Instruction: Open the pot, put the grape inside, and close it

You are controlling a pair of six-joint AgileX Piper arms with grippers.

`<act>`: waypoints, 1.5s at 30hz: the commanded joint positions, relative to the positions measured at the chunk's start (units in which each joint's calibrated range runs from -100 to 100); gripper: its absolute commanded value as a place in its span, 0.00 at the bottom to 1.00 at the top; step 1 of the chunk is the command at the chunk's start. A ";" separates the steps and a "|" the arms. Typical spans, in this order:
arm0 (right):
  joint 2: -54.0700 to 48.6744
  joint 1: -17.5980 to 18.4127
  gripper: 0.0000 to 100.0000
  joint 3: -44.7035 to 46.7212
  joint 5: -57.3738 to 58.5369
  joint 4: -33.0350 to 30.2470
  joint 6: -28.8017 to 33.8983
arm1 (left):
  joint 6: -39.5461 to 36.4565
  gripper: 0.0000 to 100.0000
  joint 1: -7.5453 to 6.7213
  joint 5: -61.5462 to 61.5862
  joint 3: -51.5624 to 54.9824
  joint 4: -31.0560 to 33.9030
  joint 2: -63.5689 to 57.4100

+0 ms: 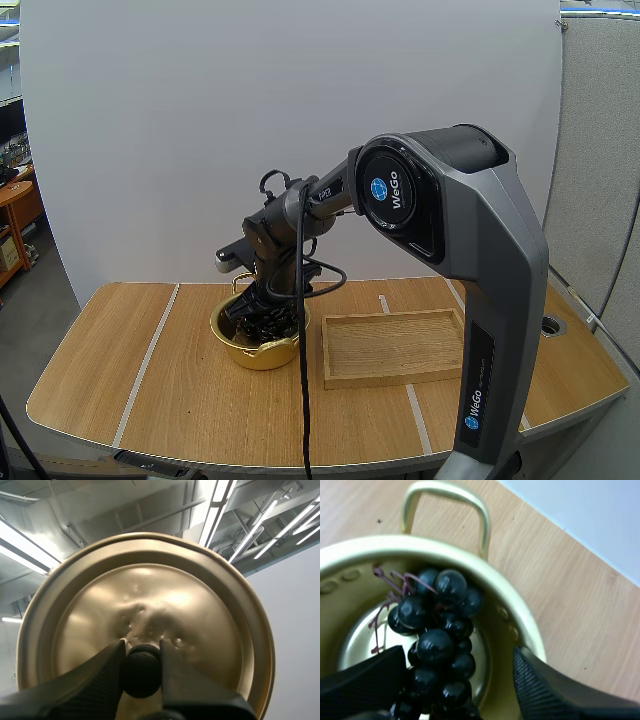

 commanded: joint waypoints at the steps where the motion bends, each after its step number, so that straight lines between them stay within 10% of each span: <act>1: -3.65 -0.31 1.00 -3.47 3.86 0.63 -0.28 | -0.54 0.00 -0.13 -1.60 -0.33 0.29 -0.09; 22: -20.31 -0.24 1.00 -4.08 14.02 5.35 -0.78 | -0.54 0.00 -0.13 -1.60 -0.33 0.29 -0.09; 23: -20.77 -0.24 0.94 -4.08 14.60 5.35 -0.78 | -0.54 0.00 -0.13 -1.60 -0.33 0.29 -0.09; 28: -21.90 -0.24 0.00 -3.94 19.72 8.83 -2.51 | -0.54 0.00 -0.13 -1.60 -0.33 0.29 -0.09; 45: -19.09 -0.24 0.00 -2.48 33.22 20.30 -9.91 | -0.54 0.00 -0.13 -1.60 -0.33 0.29 -0.09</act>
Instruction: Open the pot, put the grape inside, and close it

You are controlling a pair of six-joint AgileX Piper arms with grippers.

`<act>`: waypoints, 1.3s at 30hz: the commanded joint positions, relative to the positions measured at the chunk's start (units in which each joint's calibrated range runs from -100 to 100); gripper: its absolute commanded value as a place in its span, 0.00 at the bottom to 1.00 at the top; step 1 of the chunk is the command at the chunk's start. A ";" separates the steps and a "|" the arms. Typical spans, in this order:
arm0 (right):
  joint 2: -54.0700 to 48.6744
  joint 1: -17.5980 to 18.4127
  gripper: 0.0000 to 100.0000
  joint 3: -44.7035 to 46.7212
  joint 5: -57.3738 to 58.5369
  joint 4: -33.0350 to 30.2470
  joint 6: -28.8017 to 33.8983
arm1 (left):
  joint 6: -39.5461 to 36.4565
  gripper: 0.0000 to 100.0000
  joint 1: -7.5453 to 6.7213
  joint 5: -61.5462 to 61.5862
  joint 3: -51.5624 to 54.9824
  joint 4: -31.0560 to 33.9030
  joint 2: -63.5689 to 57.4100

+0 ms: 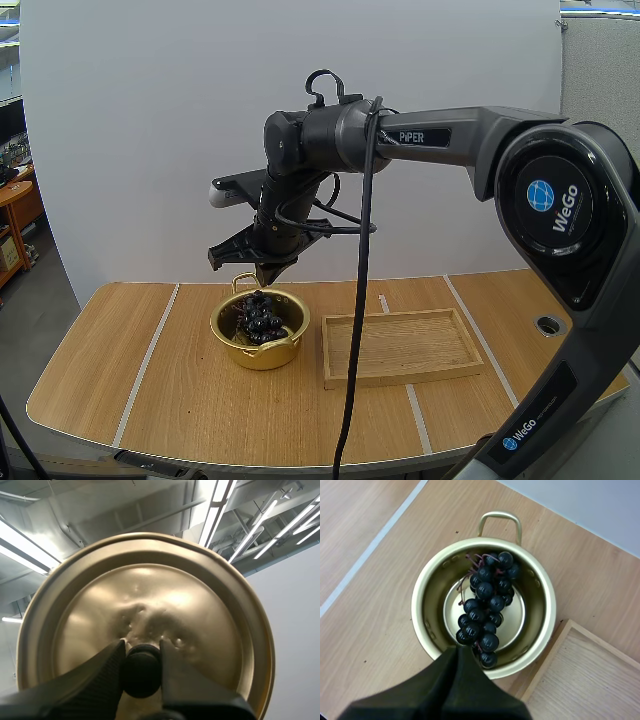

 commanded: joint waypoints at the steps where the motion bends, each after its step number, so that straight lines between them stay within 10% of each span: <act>1: 3.32 -0.24 0.00 2.00 4.27 4.02 -2.49 | -0.54 0.00 -0.13 -1.60 -0.33 0.29 -0.09; 39: 12.93 -0.24 0.00 2.71 -15.35 0.00 -3.51 | -0.54 0.00 -0.13 -1.60 -0.33 0.29 -0.09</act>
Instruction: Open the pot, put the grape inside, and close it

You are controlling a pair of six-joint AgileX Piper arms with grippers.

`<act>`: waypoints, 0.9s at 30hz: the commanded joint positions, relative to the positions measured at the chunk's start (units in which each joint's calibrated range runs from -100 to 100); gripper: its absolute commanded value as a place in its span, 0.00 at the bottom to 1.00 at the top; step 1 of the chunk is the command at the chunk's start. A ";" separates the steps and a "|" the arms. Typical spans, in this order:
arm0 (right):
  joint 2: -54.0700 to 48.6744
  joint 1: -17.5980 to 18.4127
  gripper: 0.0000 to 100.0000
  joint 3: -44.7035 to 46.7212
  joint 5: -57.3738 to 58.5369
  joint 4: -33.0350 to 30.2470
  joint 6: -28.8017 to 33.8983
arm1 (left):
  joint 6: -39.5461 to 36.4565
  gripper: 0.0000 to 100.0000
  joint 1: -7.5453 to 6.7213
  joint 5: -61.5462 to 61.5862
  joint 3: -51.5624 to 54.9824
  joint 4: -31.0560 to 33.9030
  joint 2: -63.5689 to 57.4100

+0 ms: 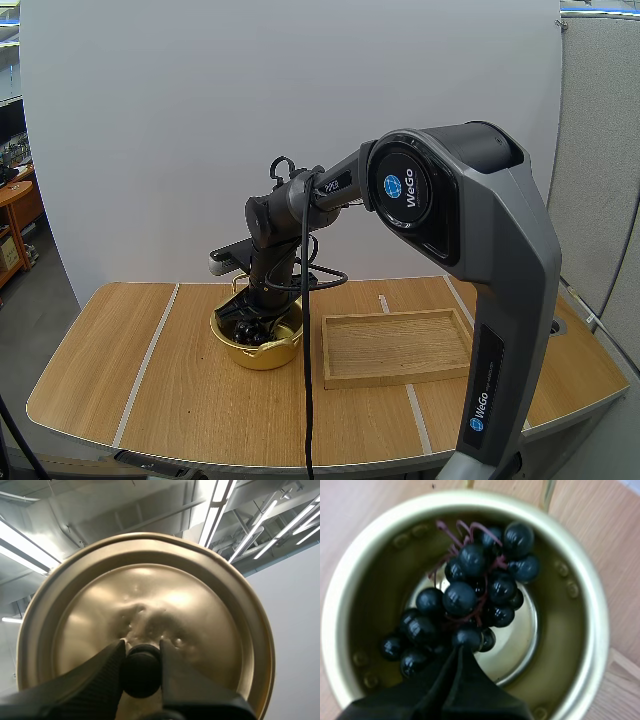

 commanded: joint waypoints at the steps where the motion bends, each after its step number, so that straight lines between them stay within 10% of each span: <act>1: -7.77 -0.24 0.00 0.26 0.24 -0.69 -0.23 | -0.54 0.00 -0.13 -1.60 -0.33 0.29 -0.09; 27: -26.34 -0.24 0.00 0.26 13.01 0.11 2.19 | -0.54 0.00 -0.13 -1.60 -0.33 0.29 -0.09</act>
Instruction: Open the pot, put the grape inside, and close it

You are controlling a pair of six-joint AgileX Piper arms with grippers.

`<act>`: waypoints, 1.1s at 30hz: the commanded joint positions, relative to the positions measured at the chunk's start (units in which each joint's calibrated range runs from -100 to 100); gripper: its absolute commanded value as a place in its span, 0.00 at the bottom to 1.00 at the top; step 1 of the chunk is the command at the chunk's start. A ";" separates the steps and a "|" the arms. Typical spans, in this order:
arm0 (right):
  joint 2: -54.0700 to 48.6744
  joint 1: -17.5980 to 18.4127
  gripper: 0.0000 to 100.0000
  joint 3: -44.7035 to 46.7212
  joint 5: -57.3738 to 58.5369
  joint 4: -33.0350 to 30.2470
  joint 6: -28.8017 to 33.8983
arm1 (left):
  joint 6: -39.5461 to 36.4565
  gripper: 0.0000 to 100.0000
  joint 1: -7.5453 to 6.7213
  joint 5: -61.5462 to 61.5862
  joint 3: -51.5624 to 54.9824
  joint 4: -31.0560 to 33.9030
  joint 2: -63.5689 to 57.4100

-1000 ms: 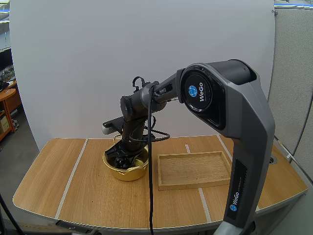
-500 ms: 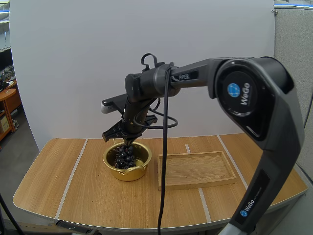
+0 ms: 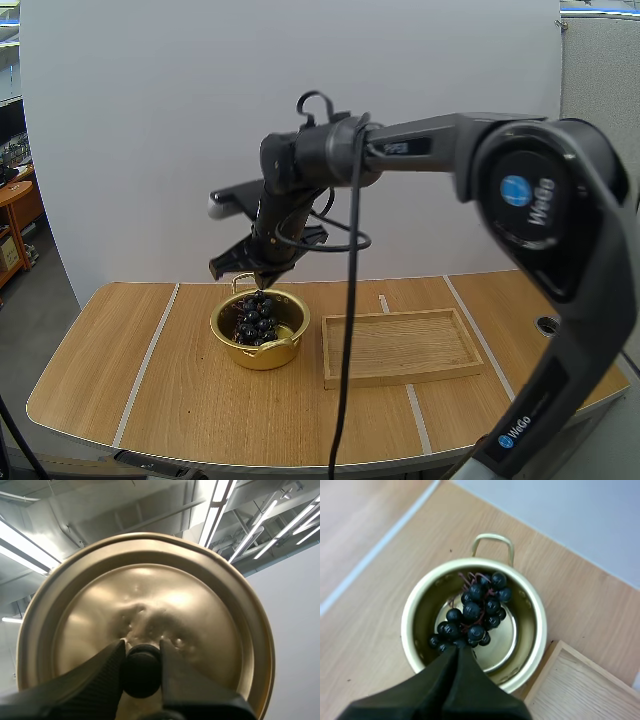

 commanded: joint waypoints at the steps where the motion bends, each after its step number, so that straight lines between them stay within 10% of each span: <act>1: -9.93 -0.24 0.00 0.26 6.27 0.44 0.76 | -0.54 0.00 -0.13 -1.60 -0.33 0.29 -0.09; 33: -64.72 -0.24 0.00 14.08 24.73 -6.17 3.94 | -0.54 0.00 -0.13 -2.54 -0.33 0.29 -0.09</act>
